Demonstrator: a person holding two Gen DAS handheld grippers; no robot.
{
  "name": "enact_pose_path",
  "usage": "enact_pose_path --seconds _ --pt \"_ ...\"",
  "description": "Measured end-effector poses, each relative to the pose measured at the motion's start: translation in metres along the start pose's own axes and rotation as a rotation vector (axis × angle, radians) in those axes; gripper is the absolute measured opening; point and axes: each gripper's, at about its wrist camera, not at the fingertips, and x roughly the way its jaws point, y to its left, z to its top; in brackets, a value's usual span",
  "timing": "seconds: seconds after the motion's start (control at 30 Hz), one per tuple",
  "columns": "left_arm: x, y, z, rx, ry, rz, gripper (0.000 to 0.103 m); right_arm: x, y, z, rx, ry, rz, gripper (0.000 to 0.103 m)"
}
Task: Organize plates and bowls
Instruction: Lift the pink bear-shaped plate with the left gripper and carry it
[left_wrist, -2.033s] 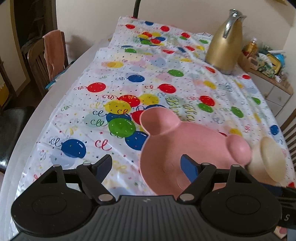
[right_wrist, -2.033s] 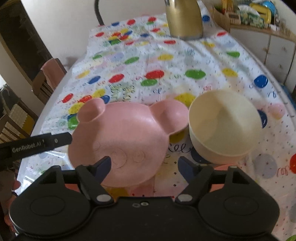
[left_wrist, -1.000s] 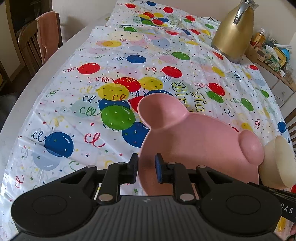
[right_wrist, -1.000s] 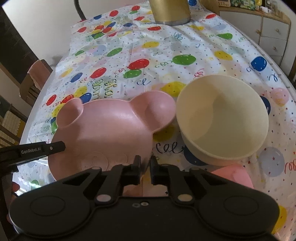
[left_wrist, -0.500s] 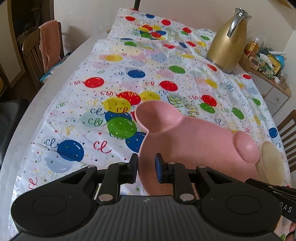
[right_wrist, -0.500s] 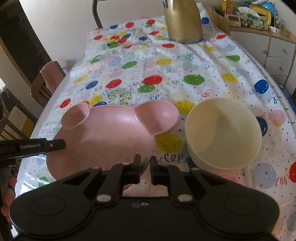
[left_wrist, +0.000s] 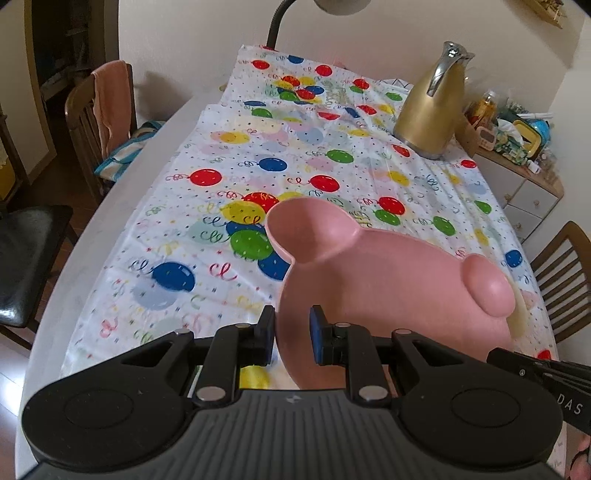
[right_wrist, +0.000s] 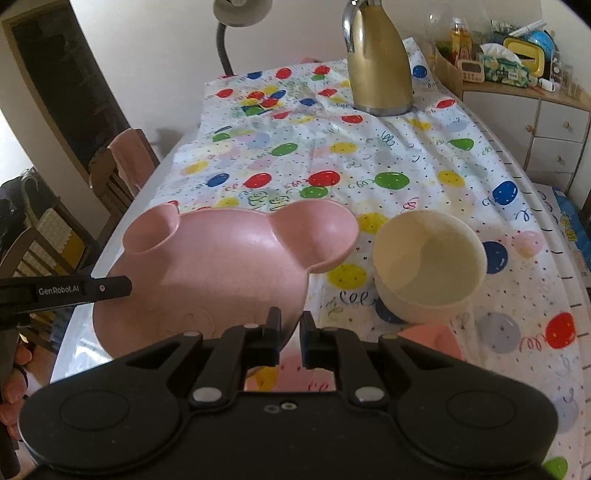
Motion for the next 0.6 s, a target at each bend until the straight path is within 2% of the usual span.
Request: enact_pose_path --seconds 0.33,0.6 --pt "-0.065 0.013 -0.050 -0.020 -0.003 0.007 0.019 -0.055 0.018 -0.043 -0.033 -0.007 0.031 0.009" --pt "-0.103 0.028 -0.089 -0.043 0.010 0.003 0.019 -0.086 0.036 -0.079 -0.054 -0.004 0.042 0.009"
